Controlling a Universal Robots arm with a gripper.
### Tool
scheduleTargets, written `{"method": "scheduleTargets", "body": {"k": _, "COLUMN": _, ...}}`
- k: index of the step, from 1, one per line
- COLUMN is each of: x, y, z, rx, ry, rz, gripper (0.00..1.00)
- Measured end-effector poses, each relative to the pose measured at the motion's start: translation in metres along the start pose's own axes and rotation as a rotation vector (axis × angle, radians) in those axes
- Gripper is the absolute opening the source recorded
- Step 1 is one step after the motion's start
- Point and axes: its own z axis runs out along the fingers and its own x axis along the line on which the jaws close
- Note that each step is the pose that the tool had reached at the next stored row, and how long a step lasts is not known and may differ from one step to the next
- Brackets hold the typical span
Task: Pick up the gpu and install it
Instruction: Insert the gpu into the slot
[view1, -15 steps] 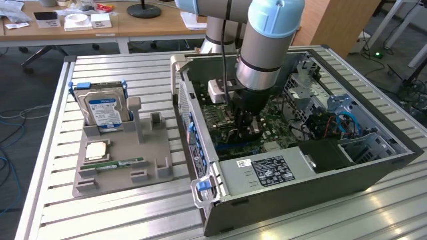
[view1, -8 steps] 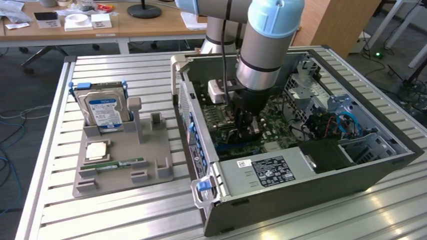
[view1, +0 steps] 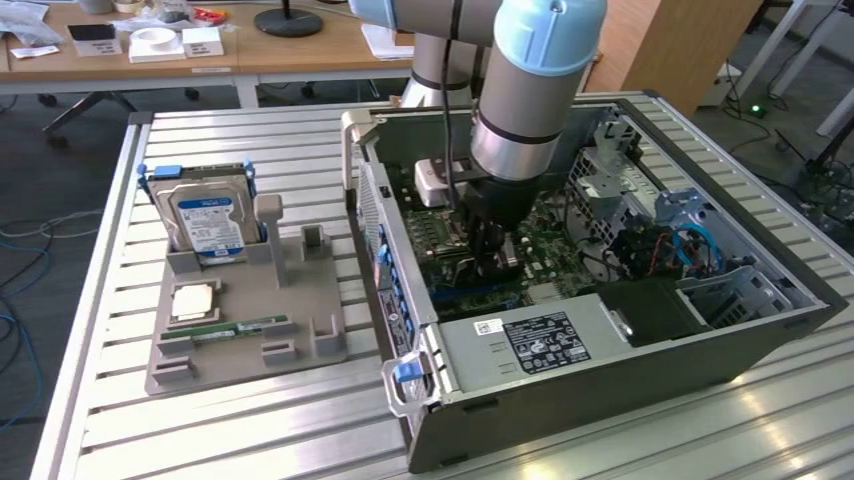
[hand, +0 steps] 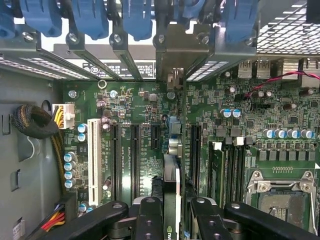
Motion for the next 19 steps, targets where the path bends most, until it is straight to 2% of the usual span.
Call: {"method": "scheduleTargets", "body": {"k": 19, "x": 0.0001, "y": 0.0017, "z": 0.0021, "rx": 0.0004, "ry": 0.0001, "rz": 0.0, "gripper": 0.26}}
